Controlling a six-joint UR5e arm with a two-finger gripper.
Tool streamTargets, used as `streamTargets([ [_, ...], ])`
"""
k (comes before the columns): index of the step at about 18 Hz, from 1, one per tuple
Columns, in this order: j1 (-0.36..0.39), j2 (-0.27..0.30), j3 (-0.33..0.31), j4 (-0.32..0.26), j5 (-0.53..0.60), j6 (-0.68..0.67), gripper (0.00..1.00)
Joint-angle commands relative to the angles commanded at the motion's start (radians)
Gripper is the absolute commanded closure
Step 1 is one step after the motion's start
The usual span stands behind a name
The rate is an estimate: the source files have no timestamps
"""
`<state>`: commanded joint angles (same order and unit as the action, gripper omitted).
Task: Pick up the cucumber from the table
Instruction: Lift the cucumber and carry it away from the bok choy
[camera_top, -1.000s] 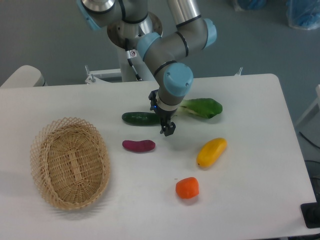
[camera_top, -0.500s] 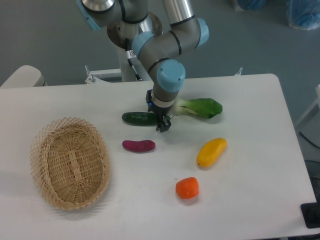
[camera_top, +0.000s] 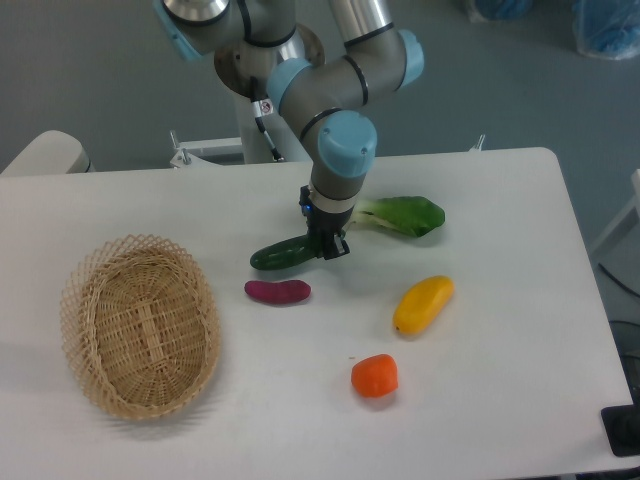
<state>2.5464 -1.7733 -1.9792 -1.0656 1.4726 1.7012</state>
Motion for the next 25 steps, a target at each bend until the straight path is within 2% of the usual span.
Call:
streamTargets([
  [3,0.002,-0.006,0.115,-0.109,-0.005,-0.003,0.87],
  [6,0.0,-0.049,0.224,-0.174,-0.009,-0.003,0.87],
  [12,-0.037,-0.161,0.391,-0.181,-0.047,-0.08,0.87],
  [14,-0.049,-0.21,0.459,-0.203,-0.06,-0.106,0.87],
  [20,-0.04,-0.377,0.723,-0.292,-0.057,-0.127,0.87],
  [25,-0.006,-0.495,0.844,-0.284,-0.043,-0.138,0.86],
])
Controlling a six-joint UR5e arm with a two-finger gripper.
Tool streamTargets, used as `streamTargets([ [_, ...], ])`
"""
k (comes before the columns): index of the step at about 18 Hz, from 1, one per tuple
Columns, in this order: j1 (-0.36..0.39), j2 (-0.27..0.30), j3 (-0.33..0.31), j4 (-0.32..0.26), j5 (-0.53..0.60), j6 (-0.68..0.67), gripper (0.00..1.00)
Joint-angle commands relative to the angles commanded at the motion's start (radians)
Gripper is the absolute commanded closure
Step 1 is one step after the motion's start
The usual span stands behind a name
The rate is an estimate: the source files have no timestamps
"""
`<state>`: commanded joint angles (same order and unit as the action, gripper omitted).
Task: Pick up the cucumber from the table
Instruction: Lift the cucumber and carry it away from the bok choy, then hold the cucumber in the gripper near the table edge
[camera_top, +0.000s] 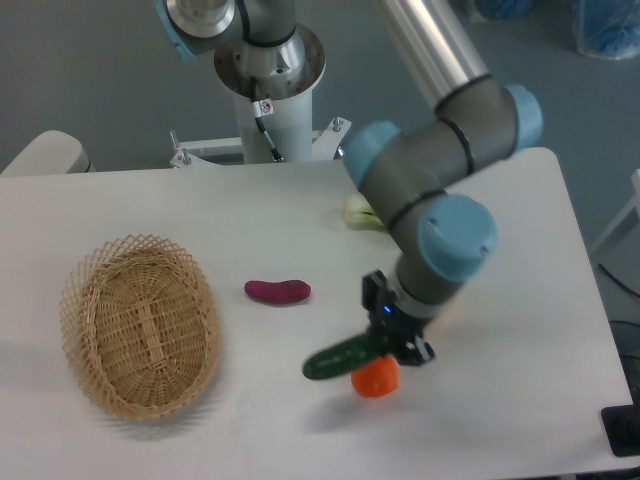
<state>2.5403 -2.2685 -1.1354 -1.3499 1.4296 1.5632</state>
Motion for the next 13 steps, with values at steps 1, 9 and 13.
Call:
streamTargets([
  [1,-0.002,-0.018,0.022,-0.002,0.008,-0.018,0.86],
  [9,-0.015,-0.091,0.111,0.002,0.106,-0.043,0.85],
  [13,-0.02,-0.092,0.106,0.003,0.107,-0.032,0.86],
])
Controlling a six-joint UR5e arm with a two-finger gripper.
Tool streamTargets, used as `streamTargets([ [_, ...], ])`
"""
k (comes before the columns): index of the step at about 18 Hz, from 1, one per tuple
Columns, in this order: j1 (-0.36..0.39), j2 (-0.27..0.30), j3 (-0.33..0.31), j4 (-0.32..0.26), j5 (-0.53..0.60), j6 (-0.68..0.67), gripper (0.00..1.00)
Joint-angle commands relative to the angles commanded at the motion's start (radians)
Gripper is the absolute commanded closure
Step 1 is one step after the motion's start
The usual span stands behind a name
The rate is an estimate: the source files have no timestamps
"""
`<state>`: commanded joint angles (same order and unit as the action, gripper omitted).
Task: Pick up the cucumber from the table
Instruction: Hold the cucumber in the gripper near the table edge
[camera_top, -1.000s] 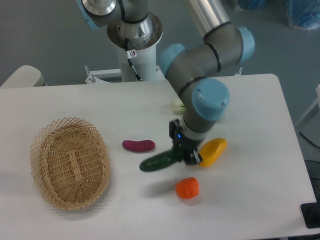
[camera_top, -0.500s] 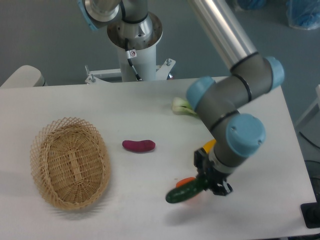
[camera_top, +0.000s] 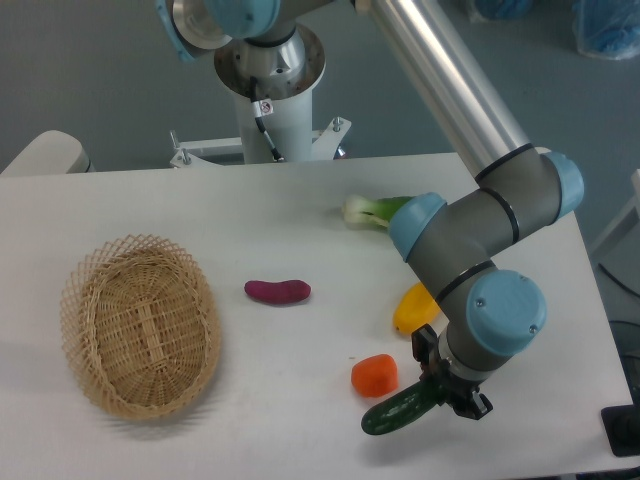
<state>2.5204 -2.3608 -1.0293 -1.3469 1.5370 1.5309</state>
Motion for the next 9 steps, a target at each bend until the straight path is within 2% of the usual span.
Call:
streamTargets([
  [9,-0.012,0.005,-0.011,0.018,-0.002,0.003,0.85],
])
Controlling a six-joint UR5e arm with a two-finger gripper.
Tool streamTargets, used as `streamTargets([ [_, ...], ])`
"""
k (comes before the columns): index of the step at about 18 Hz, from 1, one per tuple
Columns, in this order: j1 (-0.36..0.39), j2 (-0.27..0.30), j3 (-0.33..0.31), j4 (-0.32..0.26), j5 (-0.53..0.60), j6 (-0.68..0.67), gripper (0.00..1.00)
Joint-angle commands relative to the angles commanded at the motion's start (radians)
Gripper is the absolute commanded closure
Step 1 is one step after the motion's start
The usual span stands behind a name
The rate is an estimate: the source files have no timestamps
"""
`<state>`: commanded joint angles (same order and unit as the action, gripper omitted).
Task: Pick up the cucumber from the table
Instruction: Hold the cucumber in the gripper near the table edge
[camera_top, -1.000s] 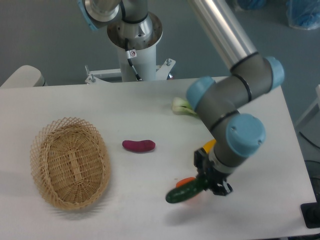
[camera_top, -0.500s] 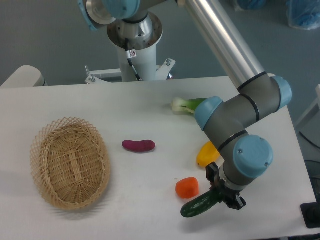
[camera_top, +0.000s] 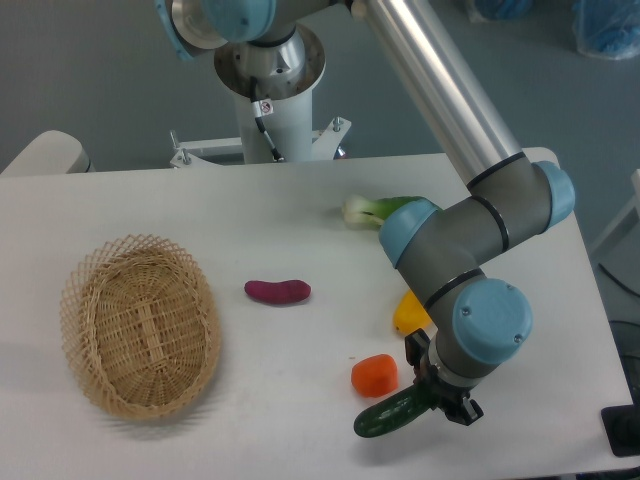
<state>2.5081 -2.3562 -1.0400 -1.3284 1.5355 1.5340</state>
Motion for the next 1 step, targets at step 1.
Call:
streamTargets([
  [1,0.0,0.0,0.0,0.002,0.0,0.0,0.85],
])
